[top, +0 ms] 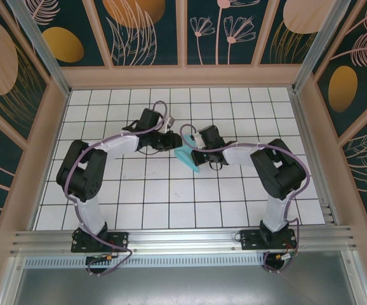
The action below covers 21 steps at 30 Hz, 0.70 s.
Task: Fold a paper plane with a square sheet of paper (fold left side to right side)
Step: Third fold the triangle at the center of the table.
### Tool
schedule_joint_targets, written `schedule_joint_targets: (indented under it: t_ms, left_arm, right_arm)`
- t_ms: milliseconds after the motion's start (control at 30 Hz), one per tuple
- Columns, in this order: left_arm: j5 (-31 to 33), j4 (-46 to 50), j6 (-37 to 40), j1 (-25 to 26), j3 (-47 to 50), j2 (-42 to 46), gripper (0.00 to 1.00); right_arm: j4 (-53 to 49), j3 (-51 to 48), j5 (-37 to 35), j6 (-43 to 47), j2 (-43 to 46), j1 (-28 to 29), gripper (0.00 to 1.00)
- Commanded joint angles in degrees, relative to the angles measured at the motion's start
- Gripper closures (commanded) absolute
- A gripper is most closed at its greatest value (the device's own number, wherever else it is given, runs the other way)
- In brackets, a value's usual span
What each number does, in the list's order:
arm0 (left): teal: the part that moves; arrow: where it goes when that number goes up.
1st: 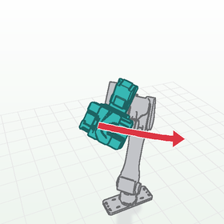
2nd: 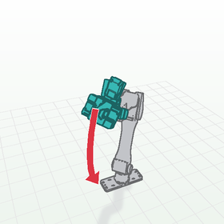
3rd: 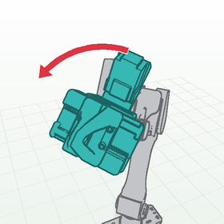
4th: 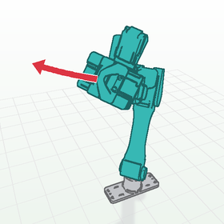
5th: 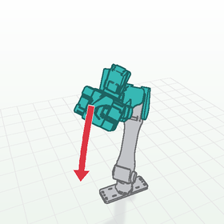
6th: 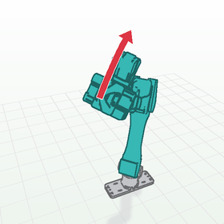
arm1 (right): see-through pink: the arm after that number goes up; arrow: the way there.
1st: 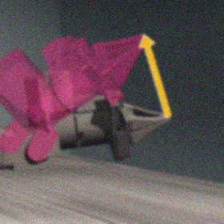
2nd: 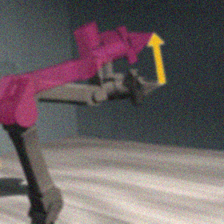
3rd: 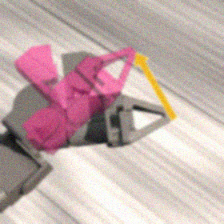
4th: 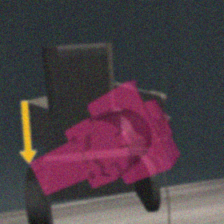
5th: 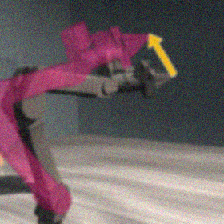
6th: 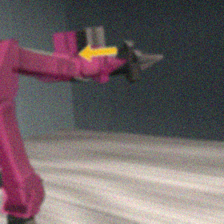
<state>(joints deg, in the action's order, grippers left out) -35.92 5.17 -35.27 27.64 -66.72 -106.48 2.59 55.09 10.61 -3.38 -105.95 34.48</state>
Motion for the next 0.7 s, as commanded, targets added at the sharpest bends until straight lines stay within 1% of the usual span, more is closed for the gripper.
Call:
schedule_joint_targets:
  t_ms: [0, 333, 667]
  left_arm:
    - [-1.39, -3.92, -2.14, 0.96, -0.17, -2.57, 0.74]
    - [-0.23, -3.06, -1.45, 1.71, -1.49, -7.87, 0.75]
    - [0.79, -2.62, -0.62, 1.72, -0.28, -9.65, 0.75]
  right_arm:
    - [-2.66, -0.69, 0.31, 0.34, -0.77, -0.31, 1.00]
    - [-2.72, -0.61, 0.13, 0.26, -0.92, -0.34, 1.00]
    - [-3.18, -0.34, -0.50, 0.65, -0.96, -0.30, 1.00]
